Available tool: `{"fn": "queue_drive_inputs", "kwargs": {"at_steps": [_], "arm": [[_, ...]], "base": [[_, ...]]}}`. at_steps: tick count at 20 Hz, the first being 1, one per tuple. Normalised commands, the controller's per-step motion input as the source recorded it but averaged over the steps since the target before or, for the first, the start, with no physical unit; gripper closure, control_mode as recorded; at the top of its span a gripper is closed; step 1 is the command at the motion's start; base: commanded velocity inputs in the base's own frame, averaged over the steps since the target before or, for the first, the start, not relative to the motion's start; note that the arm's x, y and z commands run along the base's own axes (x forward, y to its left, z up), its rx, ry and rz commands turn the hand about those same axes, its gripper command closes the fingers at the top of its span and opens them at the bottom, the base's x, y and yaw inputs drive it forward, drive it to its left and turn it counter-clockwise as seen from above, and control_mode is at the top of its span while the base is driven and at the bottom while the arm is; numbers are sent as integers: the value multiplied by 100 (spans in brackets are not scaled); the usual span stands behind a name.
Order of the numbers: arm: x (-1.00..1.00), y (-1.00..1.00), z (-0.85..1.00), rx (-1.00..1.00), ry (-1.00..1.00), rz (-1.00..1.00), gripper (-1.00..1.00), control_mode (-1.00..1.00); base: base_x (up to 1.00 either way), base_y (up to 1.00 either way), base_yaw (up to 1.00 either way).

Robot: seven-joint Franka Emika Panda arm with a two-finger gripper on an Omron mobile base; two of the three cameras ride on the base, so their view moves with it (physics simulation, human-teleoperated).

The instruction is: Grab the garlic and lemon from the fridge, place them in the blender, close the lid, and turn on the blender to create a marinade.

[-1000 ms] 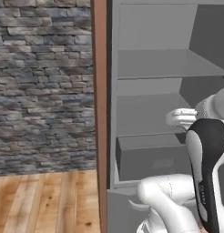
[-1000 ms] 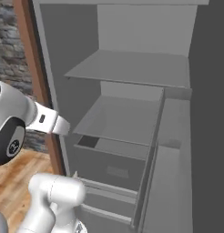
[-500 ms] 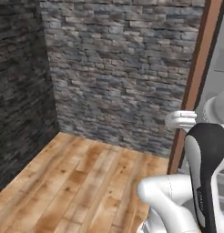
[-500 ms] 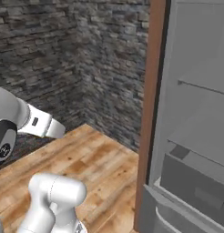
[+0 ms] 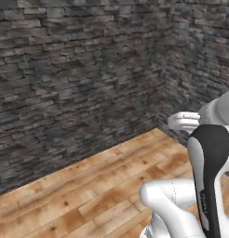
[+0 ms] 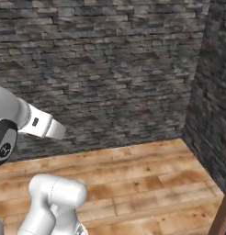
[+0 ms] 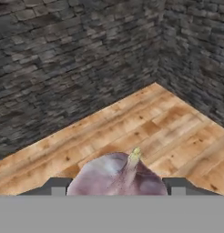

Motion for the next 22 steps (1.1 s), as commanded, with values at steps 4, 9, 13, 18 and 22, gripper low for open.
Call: {"fn": "queue_drive_inputs", "kwargs": {"at_steps": [4,9,13,18,22], "arm": [[0,0,0,0,0,0,100,100],[0,0,0,0,0,0,100,100],[0,0,0,0,0,0,100,100],[0,0,0,0,0,0,100,100],[0,0,0,0,0,0,100,100]], "base": [[50,31,79],[60,30,76],[57,29,77],[52,25,79],[54,26,79]]}}
